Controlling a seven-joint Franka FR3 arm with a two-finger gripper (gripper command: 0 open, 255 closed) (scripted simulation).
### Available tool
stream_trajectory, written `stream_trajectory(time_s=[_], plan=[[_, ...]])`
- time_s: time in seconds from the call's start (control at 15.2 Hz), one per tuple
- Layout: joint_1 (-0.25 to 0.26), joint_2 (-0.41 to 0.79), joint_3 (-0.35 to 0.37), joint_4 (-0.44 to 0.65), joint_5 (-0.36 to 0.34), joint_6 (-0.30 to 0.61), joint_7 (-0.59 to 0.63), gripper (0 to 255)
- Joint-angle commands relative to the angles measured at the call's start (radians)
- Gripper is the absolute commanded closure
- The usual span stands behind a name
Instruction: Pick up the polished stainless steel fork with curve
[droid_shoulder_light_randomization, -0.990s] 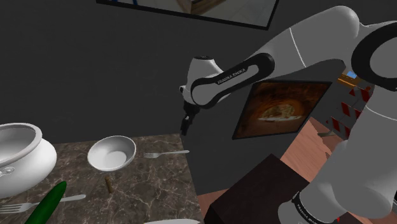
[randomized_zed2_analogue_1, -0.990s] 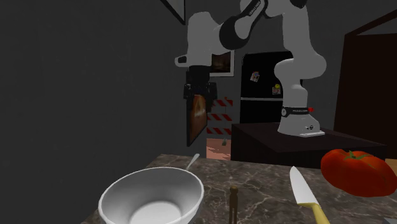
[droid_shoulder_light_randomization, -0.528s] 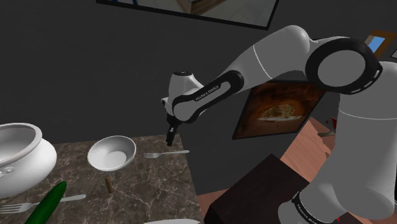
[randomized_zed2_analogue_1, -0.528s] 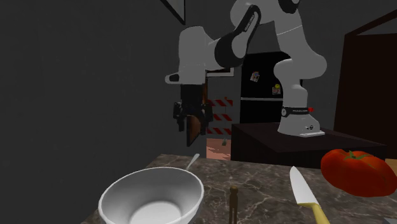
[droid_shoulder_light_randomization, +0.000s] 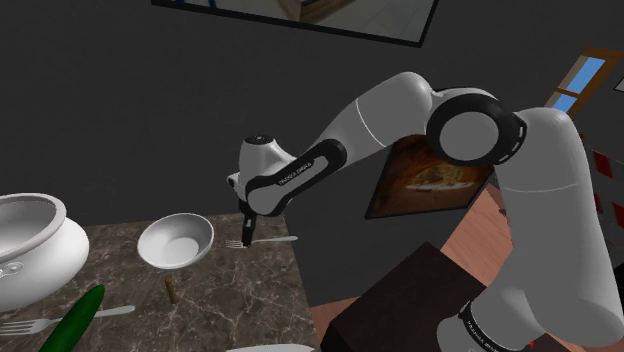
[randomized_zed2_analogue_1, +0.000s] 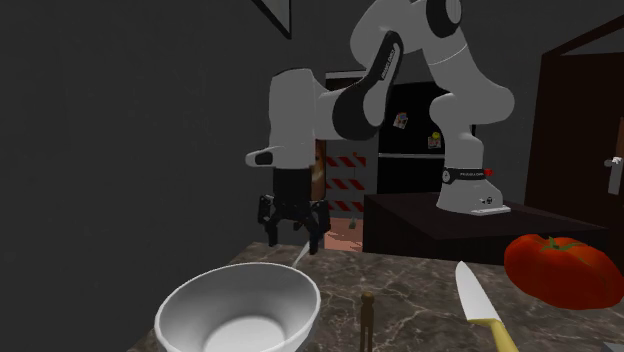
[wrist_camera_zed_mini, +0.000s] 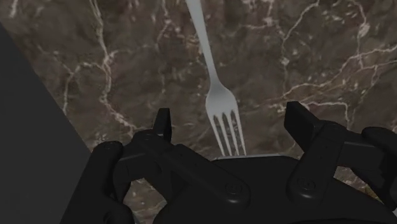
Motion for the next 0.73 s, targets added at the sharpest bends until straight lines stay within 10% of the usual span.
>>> stream_trajectory(time_s=[0.0,0.46,0.53,0.66], plan=[[0.005,0.028,-0.002,0.015,-0.005,0.013,-0.001,0],[0.011,0.088,-0.009,0.033,-0.011,0.056,0.001,0],[0.011,0.087,-0.009,0.032,-0.011,0.056,0.002,255],[0.011,0.086,-0.009,0.030,-0.011,0.056,0.002,255]])
